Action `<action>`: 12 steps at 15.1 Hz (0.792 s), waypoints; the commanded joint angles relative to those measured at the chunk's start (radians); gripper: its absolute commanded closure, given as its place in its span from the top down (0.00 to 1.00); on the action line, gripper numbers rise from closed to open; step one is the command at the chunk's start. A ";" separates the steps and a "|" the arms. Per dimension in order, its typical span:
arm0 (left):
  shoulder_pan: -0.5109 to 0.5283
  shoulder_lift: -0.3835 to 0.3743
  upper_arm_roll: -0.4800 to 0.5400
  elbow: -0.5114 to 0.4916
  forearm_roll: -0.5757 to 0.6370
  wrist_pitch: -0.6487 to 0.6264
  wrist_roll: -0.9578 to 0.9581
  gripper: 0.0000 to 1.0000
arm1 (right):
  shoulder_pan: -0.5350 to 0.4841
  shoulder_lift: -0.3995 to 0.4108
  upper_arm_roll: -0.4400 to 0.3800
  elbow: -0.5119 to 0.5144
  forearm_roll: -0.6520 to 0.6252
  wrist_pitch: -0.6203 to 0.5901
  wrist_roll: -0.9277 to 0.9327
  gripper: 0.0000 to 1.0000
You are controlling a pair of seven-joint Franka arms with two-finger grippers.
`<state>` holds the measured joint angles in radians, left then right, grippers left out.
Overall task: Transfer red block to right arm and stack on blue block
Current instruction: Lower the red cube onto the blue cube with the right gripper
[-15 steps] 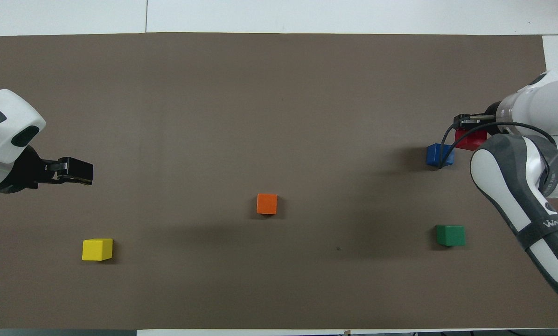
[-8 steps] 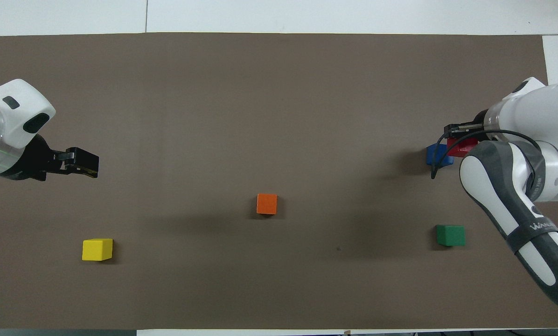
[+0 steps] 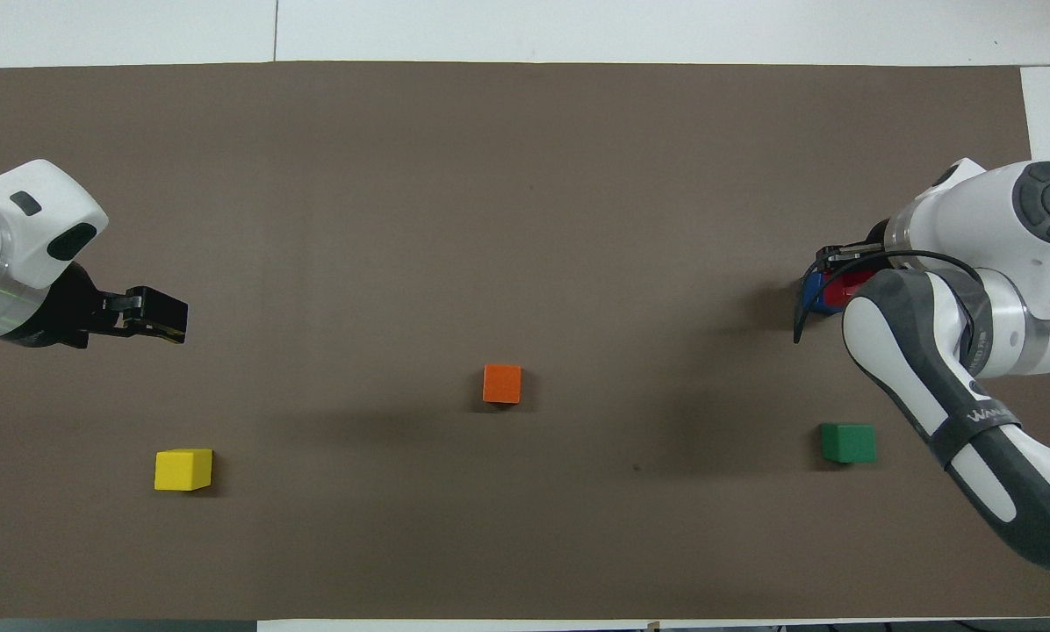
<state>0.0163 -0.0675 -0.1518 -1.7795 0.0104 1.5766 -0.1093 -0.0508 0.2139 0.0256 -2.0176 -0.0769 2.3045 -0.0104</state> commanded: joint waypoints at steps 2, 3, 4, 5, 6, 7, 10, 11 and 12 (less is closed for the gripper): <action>-0.003 0.017 0.006 0.028 -0.020 -0.013 0.007 1.00 | -0.010 0.001 0.002 -0.026 -0.021 0.046 -0.016 0.00; -0.004 0.020 0.006 0.050 -0.021 -0.016 0.006 1.00 | -0.014 0.005 0.002 -0.024 -0.021 0.047 -0.016 0.00; -0.004 0.023 0.006 0.081 -0.017 -0.024 0.006 1.00 | -0.015 0.012 0.002 -0.026 -0.020 0.059 -0.016 0.00; -0.004 0.031 0.006 0.113 -0.015 -0.045 0.008 1.00 | -0.017 0.012 0.002 -0.026 -0.021 0.061 -0.014 0.00; -0.003 0.052 0.006 0.144 -0.012 -0.046 0.008 1.00 | -0.017 0.012 0.002 -0.026 -0.020 0.061 -0.014 0.00; -0.001 0.054 0.006 0.140 -0.012 -0.026 0.010 1.00 | -0.017 0.012 0.002 -0.026 -0.020 0.061 -0.014 0.00; 0.001 0.048 0.008 0.109 -0.012 0.028 0.008 1.00 | -0.017 0.012 0.002 -0.027 -0.020 0.059 -0.011 0.00; 0.001 0.048 0.008 0.111 -0.013 0.030 0.008 1.00 | -0.017 0.012 0.002 -0.027 -0.020 0.059 -0.011 0.00; 0.001 0.048 0.008 0.109 -0.012 0.042 0.008 1.00 | -0.017 0.012 0.002 -0.027 -0.020 0.056 -0.010 0.00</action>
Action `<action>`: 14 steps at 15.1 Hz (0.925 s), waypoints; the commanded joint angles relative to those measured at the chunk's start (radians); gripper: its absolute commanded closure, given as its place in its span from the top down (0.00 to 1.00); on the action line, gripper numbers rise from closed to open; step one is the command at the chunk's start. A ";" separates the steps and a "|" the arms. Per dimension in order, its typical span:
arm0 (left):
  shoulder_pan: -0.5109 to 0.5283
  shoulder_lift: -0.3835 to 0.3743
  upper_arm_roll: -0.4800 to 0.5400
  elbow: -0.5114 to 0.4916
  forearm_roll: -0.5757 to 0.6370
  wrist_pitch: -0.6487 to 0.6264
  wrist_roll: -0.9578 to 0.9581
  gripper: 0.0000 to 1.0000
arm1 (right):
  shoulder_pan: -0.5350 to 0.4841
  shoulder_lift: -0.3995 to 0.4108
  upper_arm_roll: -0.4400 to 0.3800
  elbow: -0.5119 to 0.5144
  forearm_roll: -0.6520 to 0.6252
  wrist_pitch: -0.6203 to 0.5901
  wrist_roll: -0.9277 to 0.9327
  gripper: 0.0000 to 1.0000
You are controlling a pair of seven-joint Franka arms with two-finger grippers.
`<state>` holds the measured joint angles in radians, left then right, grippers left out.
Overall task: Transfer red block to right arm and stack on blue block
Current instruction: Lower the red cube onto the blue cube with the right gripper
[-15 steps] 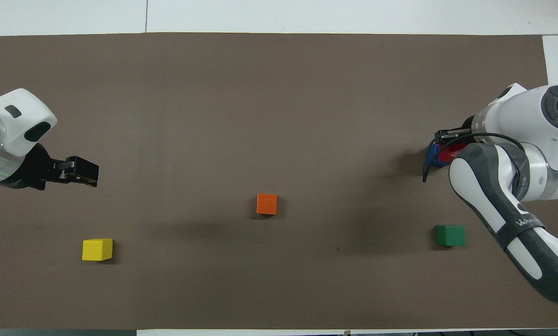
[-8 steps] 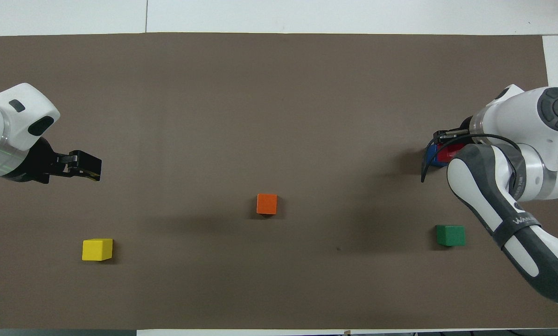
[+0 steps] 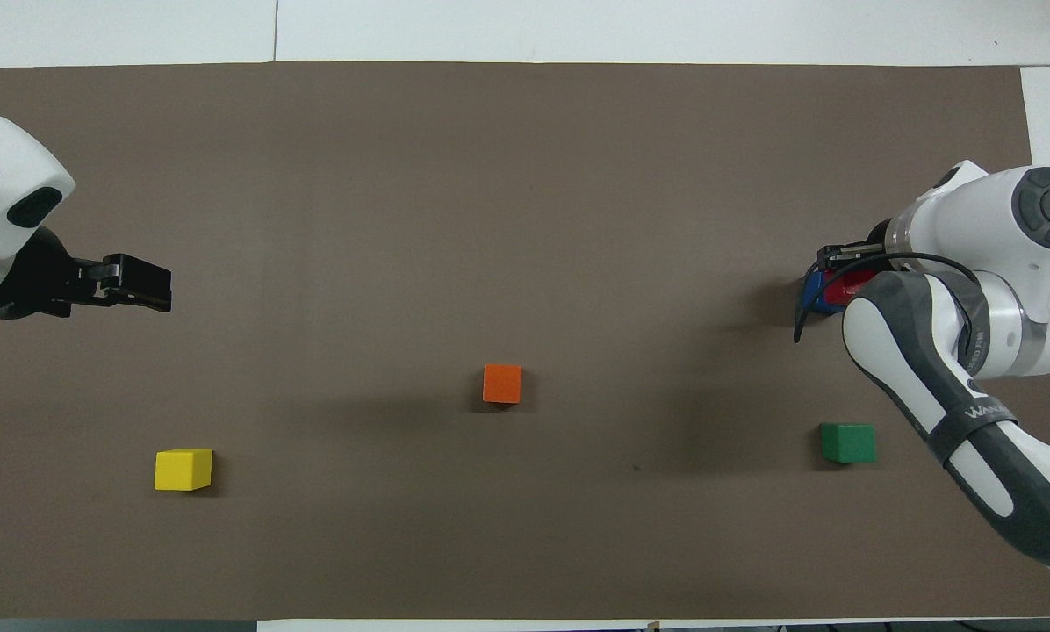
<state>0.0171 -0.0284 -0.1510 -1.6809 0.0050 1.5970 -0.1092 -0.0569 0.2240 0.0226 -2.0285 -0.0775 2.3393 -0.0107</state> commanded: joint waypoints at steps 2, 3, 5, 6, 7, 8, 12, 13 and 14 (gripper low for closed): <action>0.000 0.008 0.007 0.001 -0.006 0.050 0.019 1.00 | -0.011 0.000 0.005 -0.018 -0.019 0.017 -0.006 0.00; 0.000 0.010 0.007 0.001 -0.006 0.055 0.019 1.00 | -0.009 0.000 0.005 -0.018 -0.019 0.015 -0.005 0.00; 0.001 0.016 0.013 0.003 -0.006 0.052 0.019 1.00 | -0.008 -0.002 0.005 -0.018 -0.019 0.008 -0.003 0.00; 0.003 0.022 0.014 0.007 -0.006 0.052 0.019 1.00 | -0.006 -0.003 0.005 -0.016 -0.019 0.006 -0.003 0.00; 0.006 0.022 0.014 0.007 -0.006 0.043 0.019 1.00 | -0.003 -0.003 0.005 -0.016 -0.019 0.006 -0.002 0.00; 0.009 0.019 0.014 0.006 -0.006 0.034 0.014 1.00 | -0.001 -0.003 0.005 -0.016 -0.019 0.005 0.000 0.00; 0.030 0.019 0.011 0.013 -0.010 0.018 0.020 1.00 | 0.000 -0.005 0.005 -0.016 -0.018 0.000 0.000 0.00; 0.032 0.018 0.011 0.015 -0.010 0.009 0.020 1.00 | 0.000 -0.006 0.005 -0.016 -0.018 0.000 -0.002 0.00; 0.033 0.018 0.010 0.013 -0.010 0.011 0.020 1.00 | 0.000 -0.005 0.005 -0.016 -0.018 0.002 -0.002 0.00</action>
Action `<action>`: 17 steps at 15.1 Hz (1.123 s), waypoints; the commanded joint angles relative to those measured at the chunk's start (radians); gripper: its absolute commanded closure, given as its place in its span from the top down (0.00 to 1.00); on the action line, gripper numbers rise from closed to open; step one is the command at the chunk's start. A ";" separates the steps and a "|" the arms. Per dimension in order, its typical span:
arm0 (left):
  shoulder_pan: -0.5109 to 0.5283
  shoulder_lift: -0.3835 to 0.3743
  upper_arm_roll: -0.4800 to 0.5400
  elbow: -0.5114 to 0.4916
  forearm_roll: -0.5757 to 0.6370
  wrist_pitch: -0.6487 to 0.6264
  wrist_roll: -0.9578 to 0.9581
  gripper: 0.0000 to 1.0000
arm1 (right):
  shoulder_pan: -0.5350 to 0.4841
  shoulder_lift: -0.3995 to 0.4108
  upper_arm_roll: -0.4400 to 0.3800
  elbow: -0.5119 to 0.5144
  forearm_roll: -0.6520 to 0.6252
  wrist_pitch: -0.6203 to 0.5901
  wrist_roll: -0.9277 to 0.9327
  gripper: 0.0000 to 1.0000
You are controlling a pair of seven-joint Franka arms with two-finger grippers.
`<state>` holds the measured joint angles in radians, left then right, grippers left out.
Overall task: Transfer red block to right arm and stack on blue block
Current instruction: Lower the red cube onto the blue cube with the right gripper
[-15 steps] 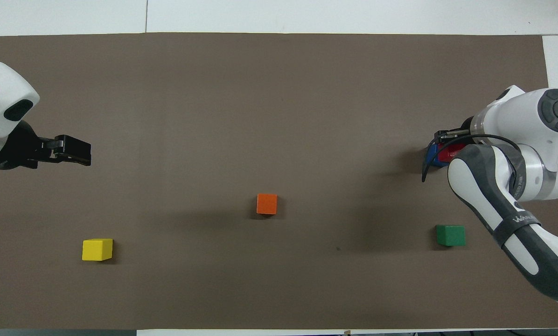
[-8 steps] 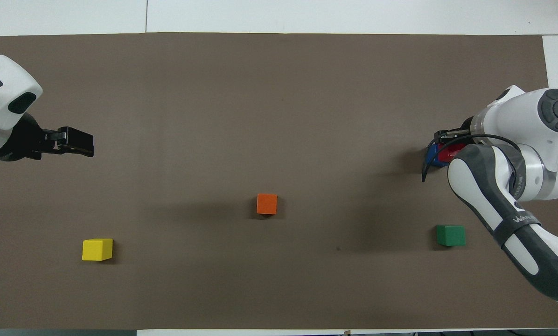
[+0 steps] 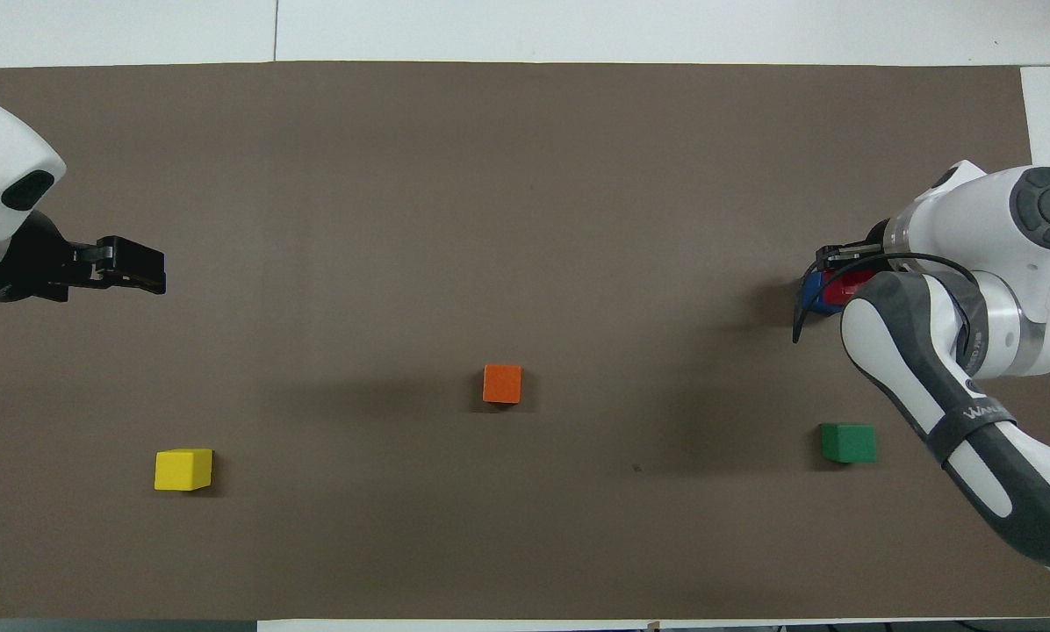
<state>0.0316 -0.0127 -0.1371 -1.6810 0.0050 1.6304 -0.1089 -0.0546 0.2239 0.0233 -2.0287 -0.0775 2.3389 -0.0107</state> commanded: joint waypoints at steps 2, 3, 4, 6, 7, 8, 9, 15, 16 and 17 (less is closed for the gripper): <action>0.018 -0.001 -0.004 0.006 -0.010 -0.024 0.015 1.00 | -0.002 -0.005 0.004 -0.018 -0.018 0.002 -0.002 0.00; 0.018 -0.001 -0.004 0.004 -0.008 -0.024 0.014 1.00 | -0.002 -0.006 0.004 -0.018 -0.018 0.000 -0.002 0.00; 0.018 -0.001 -0.004 0.003 -0.010 -0.023 0.015 1.00 | -0.002 -0.006 0.004 -0.018 -0.018 0.000 -0.002 0.00; 0.018 -0.003 -0.004 0.001 -0.010 -0.024 0.011 1.00 | -0.002 -0.006 0.004 -0.018 -0.018 -0.001 -0.002 0.00; 0.018 -0.006 -0.004 0.000 -0.010 -0.024 0.011 1.00 | -0.002 -0.006 0.004 -0.018 -0.018 -0.001 -0.002 0.00; 0.018 -0.006 -0.004 -0.005 -0.010 -0.024 0.011 1.00 | -0.002 -0.006 0.004 -0.018 -0.018 -0.003 -0.003 0.00; 0.018 -0.006 -0.004 -0.006 -0.010 -0.024 0.011 1.00 | -0.002 -0.006 0.004 -0.018 -0.018 -0.010 -0.003 0.07; 0.018 -0.007 -0.004 -0.005 -0.010 -0.020 0.009 1.00 | -0.001 -0.006 0.004 -0.016 -0.018 -0.015 -0.003 0.77; 0.018 -0.007 -0.004 -0.006 -0.010 -0.024 0.009 1.00 | -0.001 -0.006 0.004 -0.018 -0.018 -0.015 -0.003 0.83; 0.018 -0.009 -0.004 -0.006 -0.010 -0.026 0.008 1.00 | -0.001 -0.006 0.004 -0.016 -0.018 -0.015 -0.003 0.91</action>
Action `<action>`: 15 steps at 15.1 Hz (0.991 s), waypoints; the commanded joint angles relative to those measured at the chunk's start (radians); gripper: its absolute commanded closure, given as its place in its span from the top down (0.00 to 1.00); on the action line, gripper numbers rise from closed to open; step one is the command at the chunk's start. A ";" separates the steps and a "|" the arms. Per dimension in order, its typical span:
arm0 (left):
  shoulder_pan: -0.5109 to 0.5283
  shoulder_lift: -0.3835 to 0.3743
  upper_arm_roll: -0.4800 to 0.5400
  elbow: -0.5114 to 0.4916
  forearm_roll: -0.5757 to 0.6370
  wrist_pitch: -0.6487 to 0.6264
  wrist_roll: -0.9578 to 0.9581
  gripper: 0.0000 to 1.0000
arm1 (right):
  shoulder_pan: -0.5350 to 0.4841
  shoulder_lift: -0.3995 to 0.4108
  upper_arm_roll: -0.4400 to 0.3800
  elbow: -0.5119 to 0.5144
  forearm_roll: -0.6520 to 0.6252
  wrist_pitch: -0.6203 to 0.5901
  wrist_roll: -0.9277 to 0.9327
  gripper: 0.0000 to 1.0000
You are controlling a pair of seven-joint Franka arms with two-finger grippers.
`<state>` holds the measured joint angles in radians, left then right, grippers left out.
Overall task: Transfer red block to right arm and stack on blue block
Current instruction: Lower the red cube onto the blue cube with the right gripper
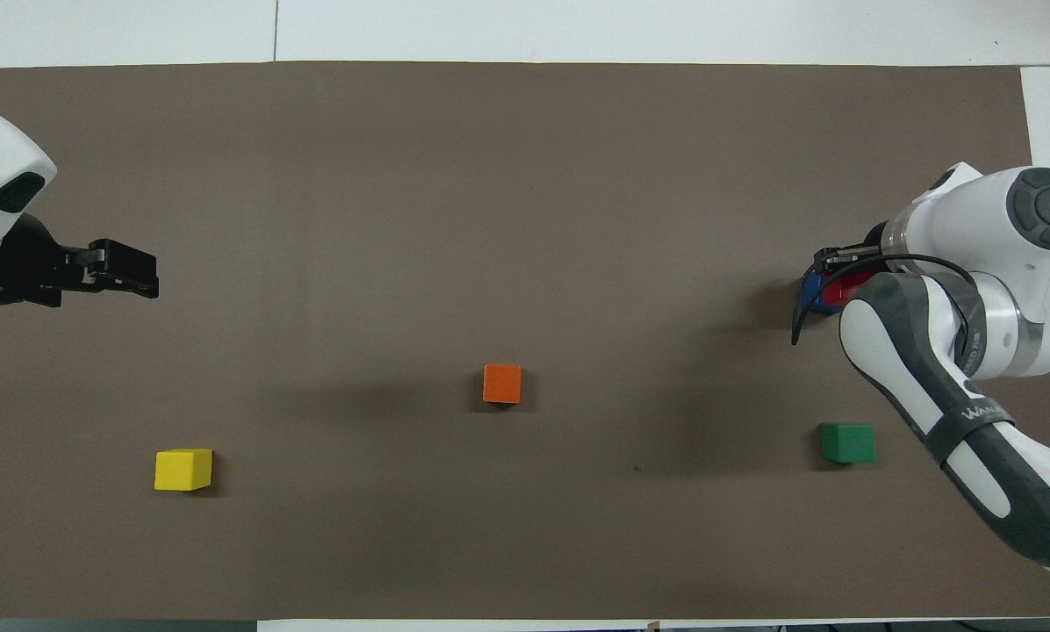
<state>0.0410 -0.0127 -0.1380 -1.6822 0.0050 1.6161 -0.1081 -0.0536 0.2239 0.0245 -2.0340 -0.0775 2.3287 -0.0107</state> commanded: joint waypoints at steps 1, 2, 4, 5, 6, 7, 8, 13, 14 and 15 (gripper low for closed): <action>0.008 -0.009 -0.005 -0.004 -0.010 -0.012 0.007 1.00 | -0.002 -0.006 0.003 -0.012 -0.018 -0.005 -0.003 1.00; 0.008 -0.009 -0.003 -0.002 -0.010 -0.012 0.007 1.00 | -0.002 -0.008 0.003 -0.011 -0.019 -0.009 -0.003 1.00; 0.007 -0.010 -0.006 0.009 -0.013 -0.024 0.008 1.00 | 0.000 -0.008 0.003 -0.008 -0.019 -0.022 -0.003 1.00; 0.007 -0.009 -0.006 0.013 -0.017 -0.039 0.008 1.00 | 0.000 -0.006 0.003 -0.002 -0.018 -0.031 -0.003 1.00; 0.007 -0.010 -0.008 0.015 -0.020 -0.051 0.008 1.00 | 0.000 -0.008 0.003 0.006 -0.018 -0.040 -0.005 1.00; 0.007 -0.012 -0.008 0.010 -0.020 -0.045 0.007 1.00 | 0.000 -0.009 0.003 0.017 -0.018 -0.046 -0.005 1.00; 0.002 -0.012 -0.008 0.006 -0.019 -0.035 0.005 1.00 | 0.000 -0.012 0.006 0.046 -0.015 -0.087 -0.005 1.00; 0.007 -0.016 -0.005 -0.001 -0.019 -0.041 0.010 1.00 | -0.002 -0.023 0.009 0.230 0.109 -0.349 0.000 1.00; 0.007 -0.018 -0.005 -0.001 -0.019 -0.041 0.010 1.00 | -0.006 -0.028 0.006 0.250 0.148 -0.388 0.003 1.00; 0.007 -0.018 -0.003 -0.001 -0.019 -0.035 0.010 1.00 | -0.015 -0.037 0.006 0.271 0.156 -0.419 0.005 1.00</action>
<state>0.0415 -0.0166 -0.1433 -1.6801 -0.0003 1.5954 -0.1082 -0.0507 0.1965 0.0273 -1.8110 0.0314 1.9778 -0.0098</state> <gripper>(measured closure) 0.000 0.000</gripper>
